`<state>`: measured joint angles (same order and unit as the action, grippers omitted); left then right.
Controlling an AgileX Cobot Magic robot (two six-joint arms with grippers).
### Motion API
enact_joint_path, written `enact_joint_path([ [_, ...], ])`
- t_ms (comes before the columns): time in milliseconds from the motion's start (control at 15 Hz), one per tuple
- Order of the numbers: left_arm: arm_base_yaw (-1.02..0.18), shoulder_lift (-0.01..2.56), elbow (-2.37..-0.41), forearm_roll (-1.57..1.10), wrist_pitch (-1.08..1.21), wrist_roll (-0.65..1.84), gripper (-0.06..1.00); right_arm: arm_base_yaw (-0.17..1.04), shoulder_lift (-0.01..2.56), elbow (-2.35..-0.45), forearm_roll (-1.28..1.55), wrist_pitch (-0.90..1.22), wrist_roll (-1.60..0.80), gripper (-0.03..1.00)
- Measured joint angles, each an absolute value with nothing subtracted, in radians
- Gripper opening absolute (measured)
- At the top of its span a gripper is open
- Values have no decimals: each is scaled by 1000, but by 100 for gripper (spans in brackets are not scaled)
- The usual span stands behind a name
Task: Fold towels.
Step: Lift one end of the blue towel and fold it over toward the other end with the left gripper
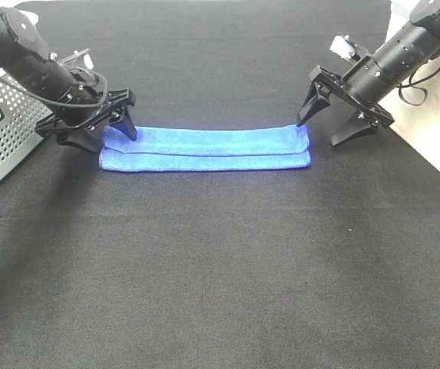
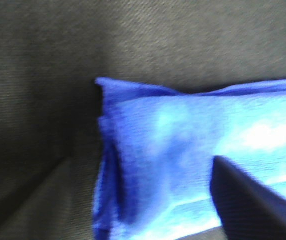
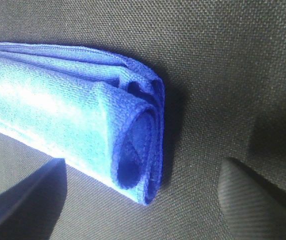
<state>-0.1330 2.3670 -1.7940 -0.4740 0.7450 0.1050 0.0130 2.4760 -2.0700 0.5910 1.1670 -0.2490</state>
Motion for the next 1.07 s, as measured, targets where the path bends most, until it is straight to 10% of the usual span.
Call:
enact_joint_path([
  [400, -138, 2410, -1797, -548, 705, 108, 66, 13, 2476, -2070, 591, 1158, -249, 78],
  [867, -159, 2434, -1798, -595, 667, 135, 8, 13, 2476, -2070, 591, 1141, -249, 78],
  [1067, -160, 2434, -1834, -539, 724, 126, 8, 13, 2476, -2070, 591, 1141, -249, 78],
])
